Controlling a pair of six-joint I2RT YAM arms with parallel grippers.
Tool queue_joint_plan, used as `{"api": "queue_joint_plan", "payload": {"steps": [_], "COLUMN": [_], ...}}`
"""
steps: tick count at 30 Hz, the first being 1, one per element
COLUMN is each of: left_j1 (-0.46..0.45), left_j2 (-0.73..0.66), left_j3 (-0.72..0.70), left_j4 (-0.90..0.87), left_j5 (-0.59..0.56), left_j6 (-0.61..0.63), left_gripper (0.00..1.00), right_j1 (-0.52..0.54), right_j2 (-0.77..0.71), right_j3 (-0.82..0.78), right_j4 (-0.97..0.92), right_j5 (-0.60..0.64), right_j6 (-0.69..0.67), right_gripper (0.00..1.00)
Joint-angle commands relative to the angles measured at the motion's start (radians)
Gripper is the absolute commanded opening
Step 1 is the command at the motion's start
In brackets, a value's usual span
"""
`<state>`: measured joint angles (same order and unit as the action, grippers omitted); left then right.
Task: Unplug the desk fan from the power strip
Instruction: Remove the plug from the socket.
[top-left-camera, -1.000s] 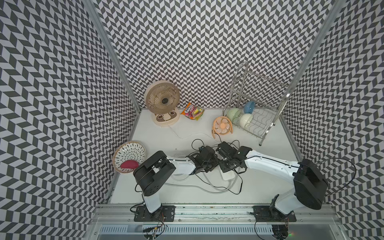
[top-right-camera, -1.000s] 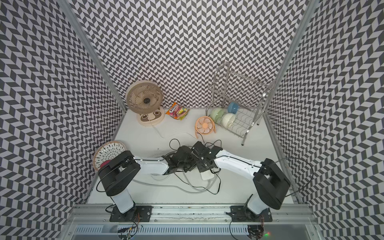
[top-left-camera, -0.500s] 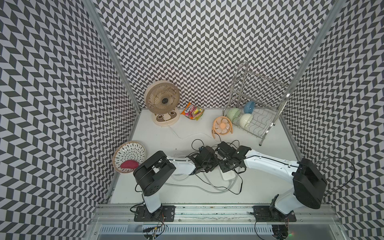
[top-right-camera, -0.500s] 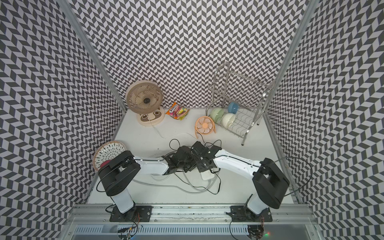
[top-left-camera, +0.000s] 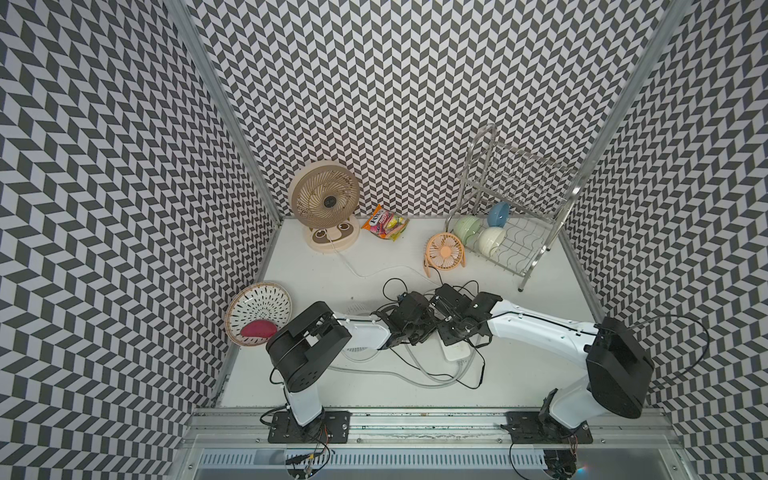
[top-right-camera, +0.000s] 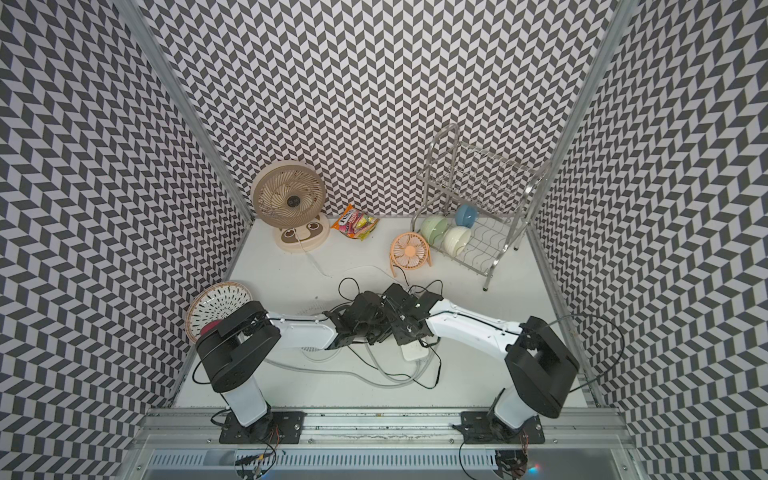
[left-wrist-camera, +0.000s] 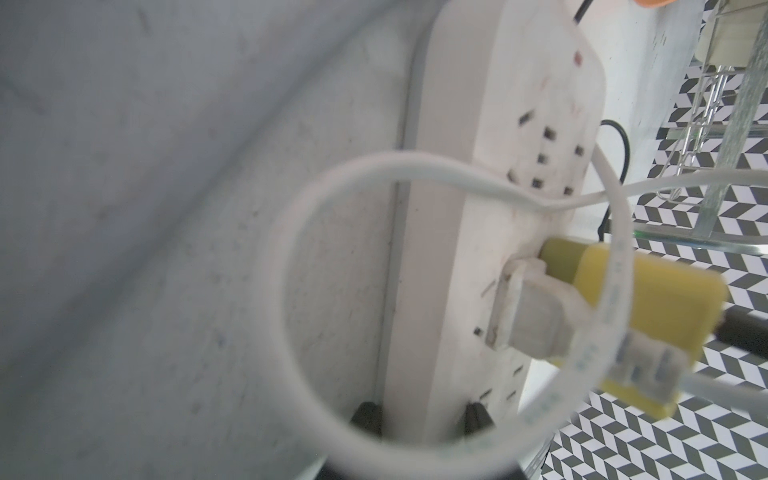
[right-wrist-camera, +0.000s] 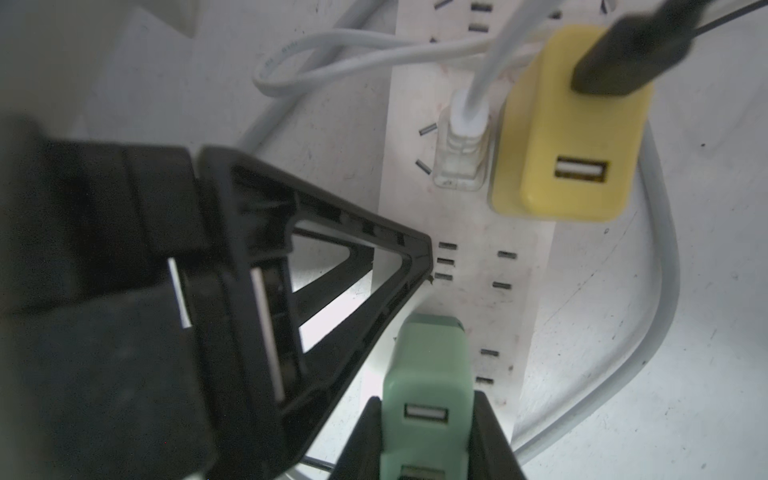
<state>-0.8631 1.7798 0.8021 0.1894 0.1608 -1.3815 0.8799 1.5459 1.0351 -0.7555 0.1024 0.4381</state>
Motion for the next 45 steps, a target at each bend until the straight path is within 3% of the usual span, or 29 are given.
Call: {"api": "queue_joint_plan", "payload": {"steps": [1,3,5,8,9,11,12,15,18,19,22,25,29,33,42,45], "left_j1": [-0.010,-0.011,-0.011,-0.011,-0.010,-0.009,-0.008,-0.009,-0.008,-0.007,-0.007,-0.005,-0.006,-0.006,-0.005,-0.005], "left_j2": [0.092,0.092,0.094,0.095,0.095,0.099,0.100,0.099,0.098,0.102,0.103,0.098,0.095,0.095,0.109,0.109], "left_j3": [-0.045,-0.047,-0.046,-0.045,-0.046,-0.048,-0.045,-0.045,-0.051,-0.049,-0.046,-0.053,-0.051,-0.055,-0.047,-0.046], "left_j4": [-0.193,-0.193,-0.192,-0.192,-0.191,-0.189,-0.191,-0.194,-0.189,-0.189,-0.194,-0.190,-0.197,-0.192,-0.193,-0.195], "left_j5": [0.002,0.003,0.005,0.005,0.006,0.007,0.008,0.006,0.008,0.011,0.009,0.008,0.004,0.007,0.011,0.013], "left_j6": [-0.010,-0.011,-0.011,-0.013,-0.015,-0.015,-0.013,-0.015,-0.018,-0.015,-0.017,-0.021,-0.022,-0.022,-0.024,-0.024], "left_gripper": [0.36,0.36,0.36,0.36,0.36,0.36,0.36,0.36,0.36,0.36,0.36,0.36,0.36,0.36,0.36,0.36], "right_j1": [0.045,0.042,0.042,0.041,0.040,0.039,0.040,0.040,0.030,0.031,0.029,0.013,-0.020,-0.080,0.075,0.053], "right_j2": [-0.058,-0.043,-0.080,-0.053,-0.042,-0.075,-0.094,-0.064,-0.083,-0.102,-0.070,-0.080,-0.103,-0.112,-0.069,-0.094], "right_j3": [0.051,0.077,0.029,0.065,0.086,0.047,0.018,0.045,0.024,-0.004,0.029,0.031,0.017,0.005,0.034,0.030], "right_j4": [0.186,0.145,0.229,0.148,0.116,0.202,0.250,0.178,0.237,0.295,0.204,0.211,0.178,0.163,0.266,0.250], "right_j5": [-0.064,-0.109,-0.163,0.006,-0.021,-0.158,-0.164,-0.020,-0.224,-0.227,-0.044,-0.172,0.020,-0.046,-0.199,-0.127], "right_j6": [0.029,0.000,0.017,0.034,0.017,0.009,0.020,0.042,0.011,0.025,0.041,0.020,0.039,0.006,0.049,0.050], "right_gripper": [0.22,0.22,0.23,0.22,0.21,0.22,0.22,0.21,0.22,0.22,0.21,0.21,0.21,0.21,0.21,0.21]}}
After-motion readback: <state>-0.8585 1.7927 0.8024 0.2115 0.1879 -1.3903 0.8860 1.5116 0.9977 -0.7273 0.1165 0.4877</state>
